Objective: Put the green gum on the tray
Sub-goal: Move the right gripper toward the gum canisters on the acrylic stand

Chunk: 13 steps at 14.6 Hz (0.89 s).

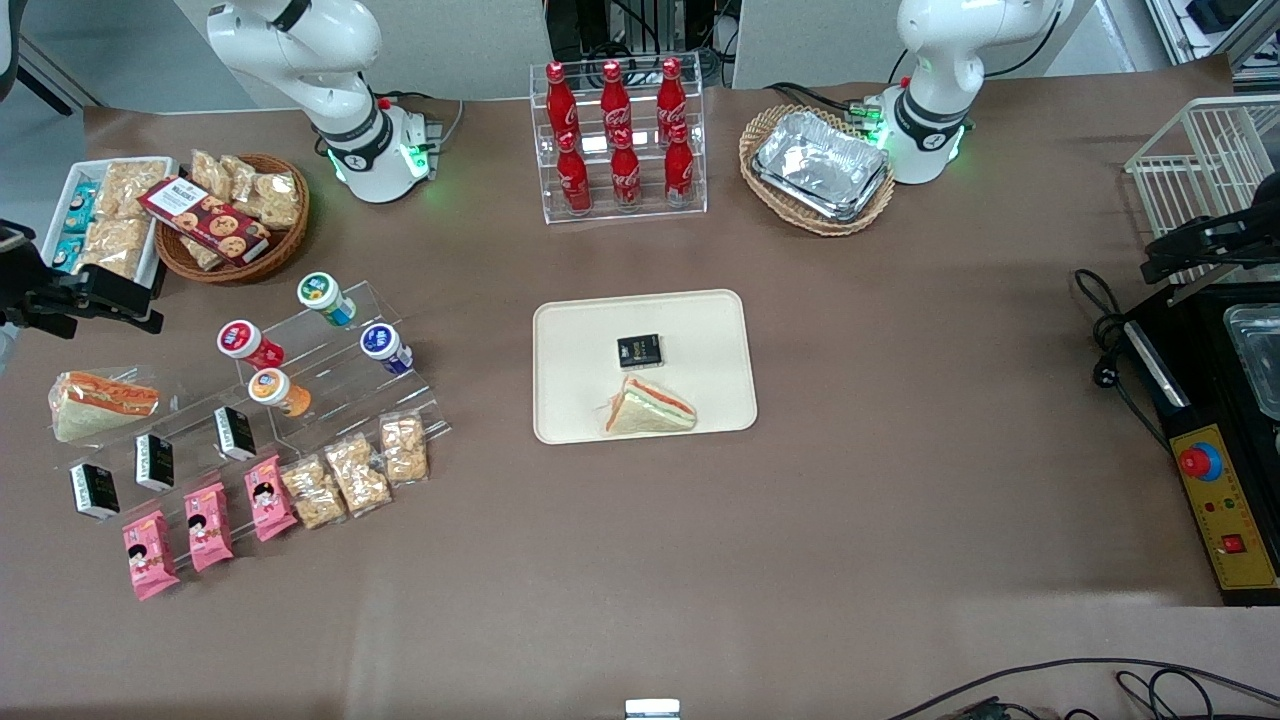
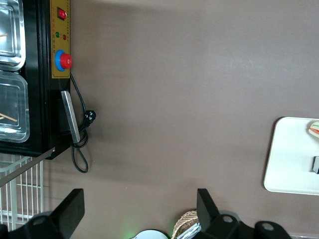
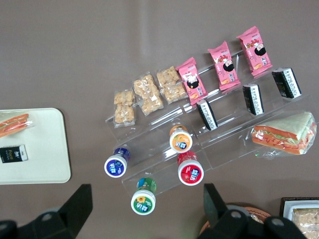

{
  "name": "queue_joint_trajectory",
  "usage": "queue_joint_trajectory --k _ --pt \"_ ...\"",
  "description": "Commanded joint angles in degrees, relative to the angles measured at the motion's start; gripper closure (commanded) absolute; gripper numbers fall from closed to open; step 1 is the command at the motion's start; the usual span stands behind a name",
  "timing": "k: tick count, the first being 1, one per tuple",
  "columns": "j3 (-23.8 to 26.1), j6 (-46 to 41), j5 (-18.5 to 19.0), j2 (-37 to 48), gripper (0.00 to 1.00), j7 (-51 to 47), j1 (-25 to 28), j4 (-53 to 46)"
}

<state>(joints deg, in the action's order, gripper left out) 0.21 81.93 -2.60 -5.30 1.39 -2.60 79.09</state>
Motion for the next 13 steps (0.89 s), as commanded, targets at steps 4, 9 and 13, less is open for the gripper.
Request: queue_joint_trajectory --k 4,9,13 --pt "0.67 0.07 -0.57 5.2 0.0 2.21 -0.39 9.83" --pt "1.11 14.03 -0.57 18.03 0.0 1.68 2.24 32.67" --pt "1.11 21.67 -0.57 20.58 0.0 1.6 4.53 43.39"
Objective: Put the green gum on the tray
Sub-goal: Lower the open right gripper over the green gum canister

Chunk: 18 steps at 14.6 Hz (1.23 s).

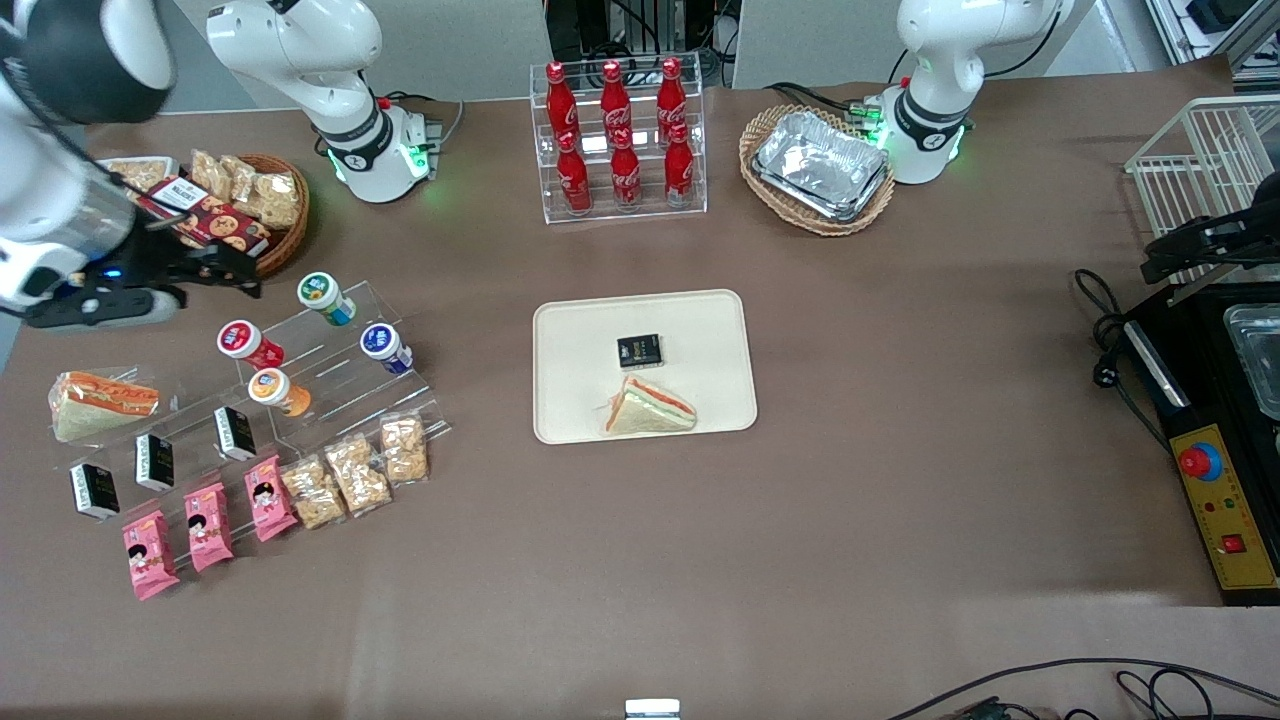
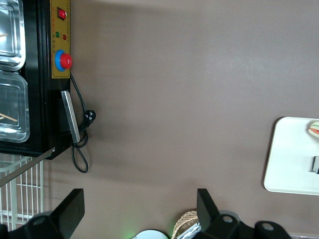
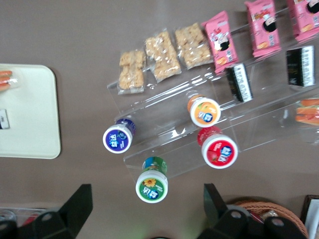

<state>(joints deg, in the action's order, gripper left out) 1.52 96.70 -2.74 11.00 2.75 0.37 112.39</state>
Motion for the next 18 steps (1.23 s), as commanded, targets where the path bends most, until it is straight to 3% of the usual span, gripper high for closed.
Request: queue_joint_trajectory --k 1,9,18 --pt "-0.21 9.79 -0.34 5.95 0.0 0.24 2.43 14.13" --pt "-0.21 20.53 -0.25 7.9 0.0 0.15 4.29 27.52" --pt "-0.21 24.76 0.54 7.46 0.0 0.42 4.29 31.75"
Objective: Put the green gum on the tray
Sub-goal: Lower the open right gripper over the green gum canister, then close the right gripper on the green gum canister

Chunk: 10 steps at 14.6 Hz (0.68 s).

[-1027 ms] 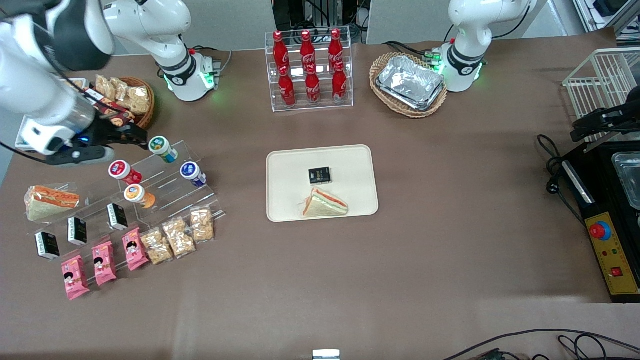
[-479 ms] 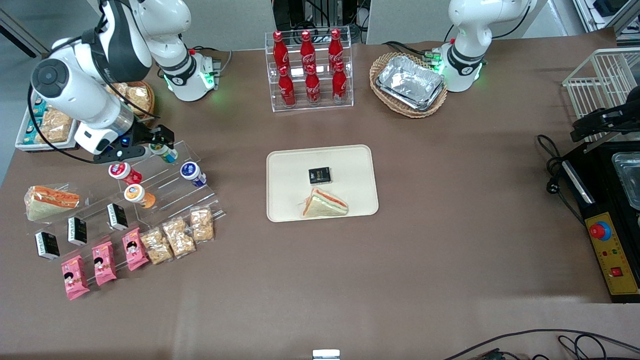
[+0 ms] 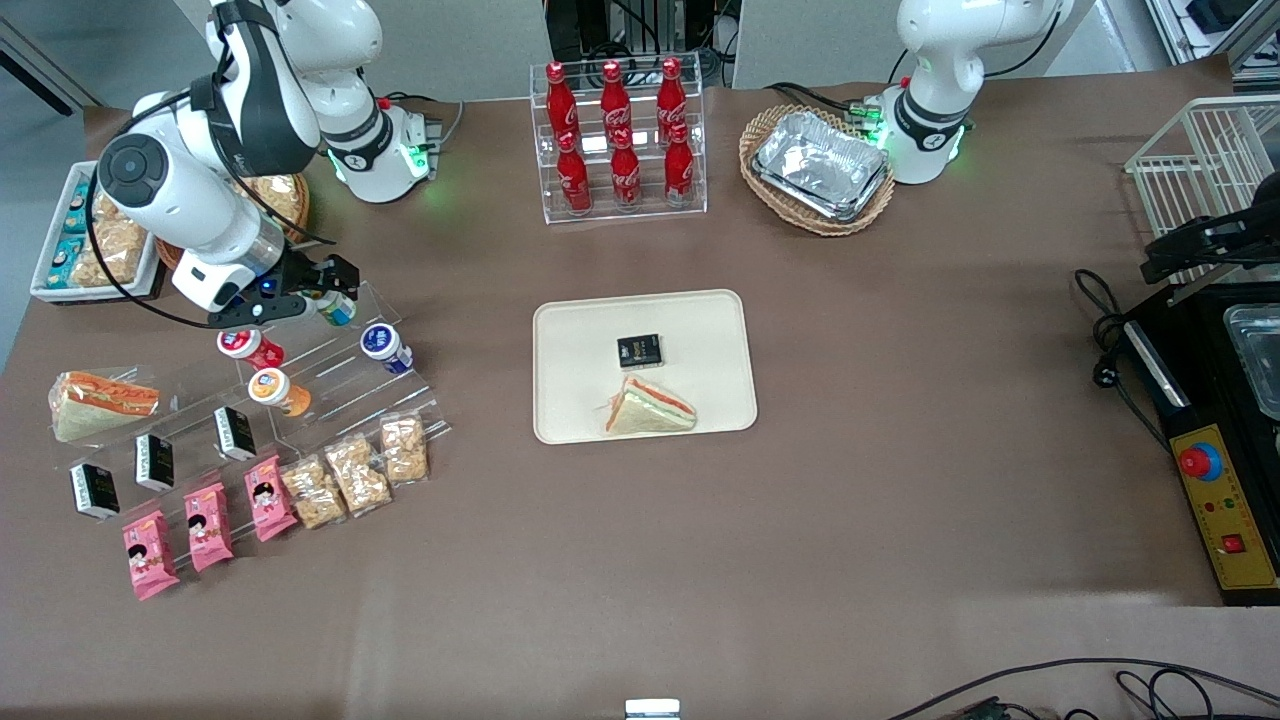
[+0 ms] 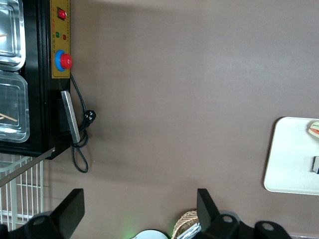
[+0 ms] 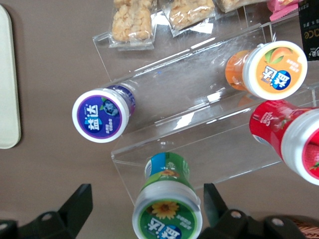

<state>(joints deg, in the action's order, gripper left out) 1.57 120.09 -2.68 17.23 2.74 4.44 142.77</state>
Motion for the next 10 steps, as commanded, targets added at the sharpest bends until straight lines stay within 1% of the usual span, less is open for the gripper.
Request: queue_joint_trajectory --k 1,5,7,8,9,10 --pt "-0.25 1.38 0.66 1.14 0.0 0.42 0.22 1.37" --pt "-0.34 1.2 2.67 0.79 0.0 0.51 -0.13 1.9" --pt "-0.43 1.2 2.94 0.44 0.02 0.86 -0.4 1.9" --pt "-0.51 1.2 2.94 0.44 0.06 0.86 -0.48 1.98" --pt "-0.52 1.12 2.94 0.44 0.14 0.86 -0.48 1.99" --pt "-0.52 1.11 2.94 0.35 0.17 0.86 -0.48 1.99"
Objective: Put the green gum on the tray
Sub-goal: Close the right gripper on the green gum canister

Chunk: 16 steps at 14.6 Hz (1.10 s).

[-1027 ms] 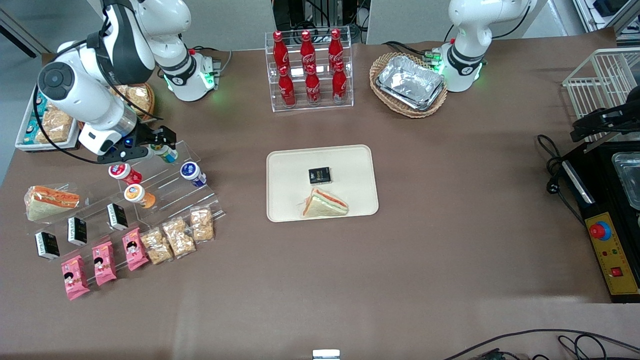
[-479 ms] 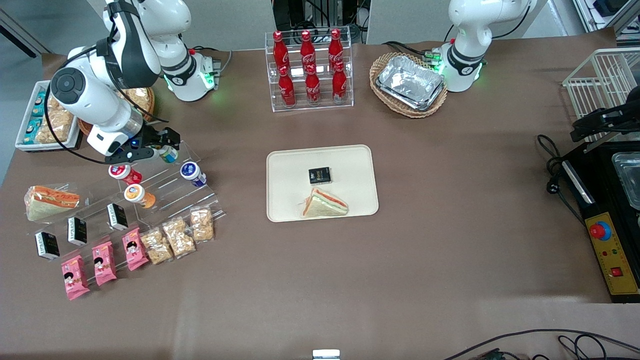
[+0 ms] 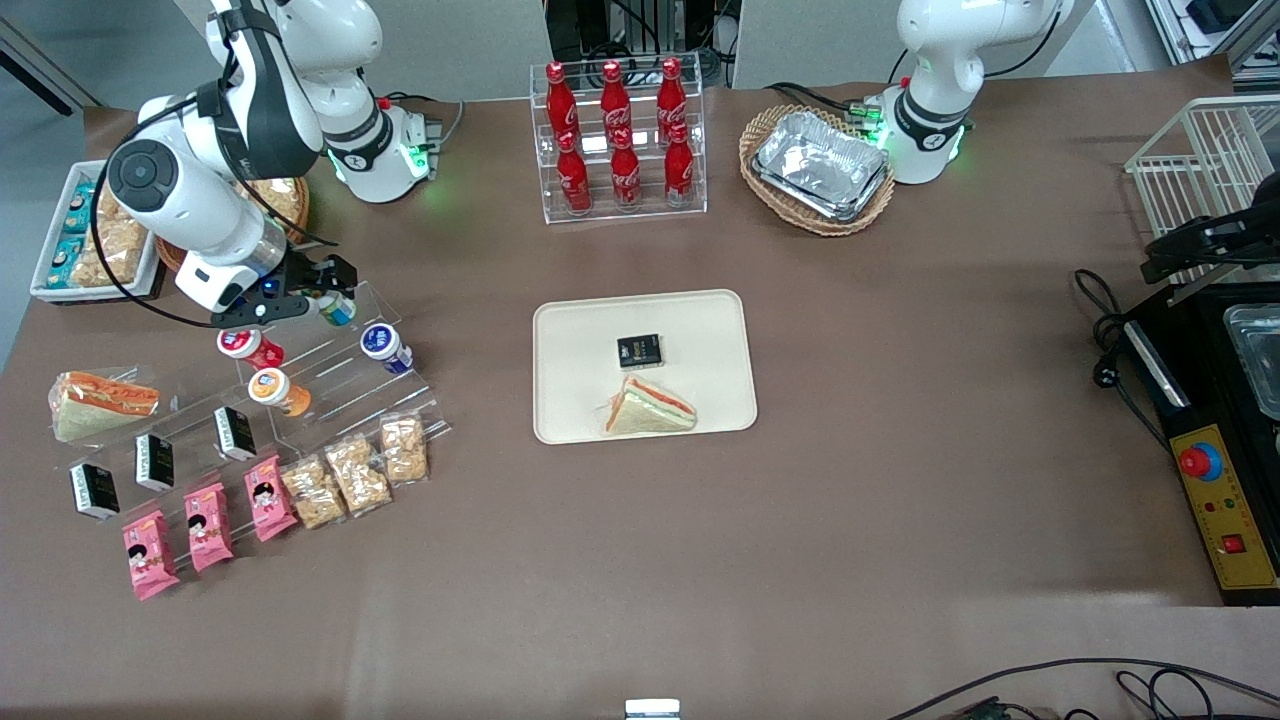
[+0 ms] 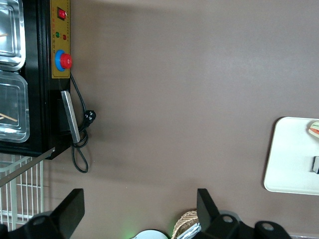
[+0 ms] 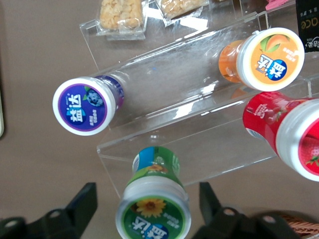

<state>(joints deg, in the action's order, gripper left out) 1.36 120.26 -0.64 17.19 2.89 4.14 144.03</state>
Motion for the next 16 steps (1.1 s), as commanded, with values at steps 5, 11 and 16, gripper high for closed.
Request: queue_joint_trajectory --k 5,11,16 --pt "-0.3 0.15 2.04 0.39 0.61 1.33 -0.1 0.56" --pt "-0.21 -5.1 2.22 -0.84 0.75 2.21 0.08 -5.58" --pt "0.05 -17.14 0.3 -3.73 0.75 1.34 0.52 -17.88"
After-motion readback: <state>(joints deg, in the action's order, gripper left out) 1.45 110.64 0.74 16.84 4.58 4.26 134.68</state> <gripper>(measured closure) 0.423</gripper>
